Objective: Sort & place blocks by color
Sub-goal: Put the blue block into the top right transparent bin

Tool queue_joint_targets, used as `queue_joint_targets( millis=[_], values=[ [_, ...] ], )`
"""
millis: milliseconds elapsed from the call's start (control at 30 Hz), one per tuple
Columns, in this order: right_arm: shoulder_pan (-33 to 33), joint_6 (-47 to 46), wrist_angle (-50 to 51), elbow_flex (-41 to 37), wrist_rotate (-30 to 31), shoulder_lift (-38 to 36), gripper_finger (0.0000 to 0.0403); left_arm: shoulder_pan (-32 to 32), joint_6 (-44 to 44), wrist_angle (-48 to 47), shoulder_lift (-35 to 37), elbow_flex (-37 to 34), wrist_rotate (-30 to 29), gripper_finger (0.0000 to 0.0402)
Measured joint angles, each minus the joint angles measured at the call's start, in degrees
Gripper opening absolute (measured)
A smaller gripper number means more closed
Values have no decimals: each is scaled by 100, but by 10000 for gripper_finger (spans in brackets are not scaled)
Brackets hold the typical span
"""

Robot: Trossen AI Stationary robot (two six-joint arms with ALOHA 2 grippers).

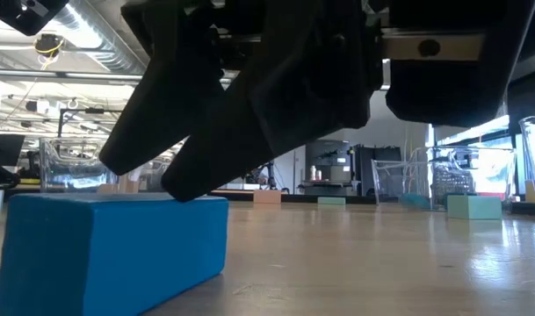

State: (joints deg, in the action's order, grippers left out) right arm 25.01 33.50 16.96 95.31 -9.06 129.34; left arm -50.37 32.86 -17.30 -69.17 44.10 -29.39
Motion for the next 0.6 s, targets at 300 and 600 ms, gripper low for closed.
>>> queue_joint_targets(
  millis=[300, 600],
  values=[
    [-43, 3, -16, 7, -48, 37, 184, 0, 0, -2, 0, 0, 0, 149],
    [-47, 280, -149, 48, -2, 55, 184, 0, 0, -2, 0, 0, 0, 149]
  ],
)
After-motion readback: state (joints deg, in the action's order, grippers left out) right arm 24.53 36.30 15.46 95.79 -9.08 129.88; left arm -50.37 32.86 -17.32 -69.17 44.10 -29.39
